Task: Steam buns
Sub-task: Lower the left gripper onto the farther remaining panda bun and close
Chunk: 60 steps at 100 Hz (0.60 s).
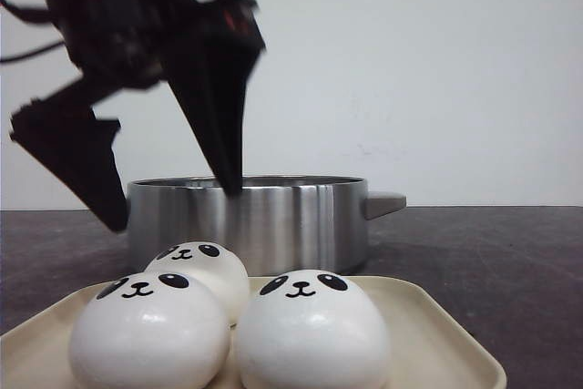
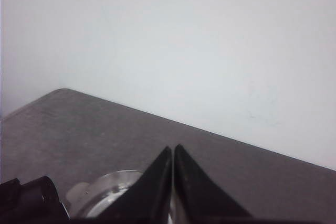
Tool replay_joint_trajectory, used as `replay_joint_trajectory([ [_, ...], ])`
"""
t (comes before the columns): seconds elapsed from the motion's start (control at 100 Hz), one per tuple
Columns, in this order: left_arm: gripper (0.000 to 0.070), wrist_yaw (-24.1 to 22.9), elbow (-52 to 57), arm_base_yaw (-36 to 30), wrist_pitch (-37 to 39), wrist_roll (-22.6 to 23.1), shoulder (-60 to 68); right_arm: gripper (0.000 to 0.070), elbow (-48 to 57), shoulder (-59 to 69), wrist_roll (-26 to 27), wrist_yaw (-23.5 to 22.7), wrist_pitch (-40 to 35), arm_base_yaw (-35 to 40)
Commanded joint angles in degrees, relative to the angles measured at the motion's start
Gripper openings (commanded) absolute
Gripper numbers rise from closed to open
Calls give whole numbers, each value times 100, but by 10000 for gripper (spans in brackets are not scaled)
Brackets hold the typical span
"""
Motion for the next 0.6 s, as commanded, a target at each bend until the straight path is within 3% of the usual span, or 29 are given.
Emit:
replay_joint_trajectory([
  [0.0, 625, -114, 63, -52, 125, -212, 177, 0, 76, 39, -13, 109, -31, 68],
  [0.25, 624, -260, 63, -52, 463, -706, 686, 0, 74, 15, 111, 136, -358, 68],
  [0.41, 607, -258, 63, -52, 393, -710, 1025, 0, 74, 13, 111, 136, -382, 68],
  [0.47, 474, -258, 63, -52, 439, -708, 1078, 0, 74, 13, 111, 136, -374, 68],
  [0.58, 8, -260, 63, -52, 535, -702, 1082, 0, 74, 13, 111, 136, -376, 68],
  [0.59, 0, -260, 63, -52, 542, -702, 1082, 0, 74, 13, 111, 136, -376, 68],
])
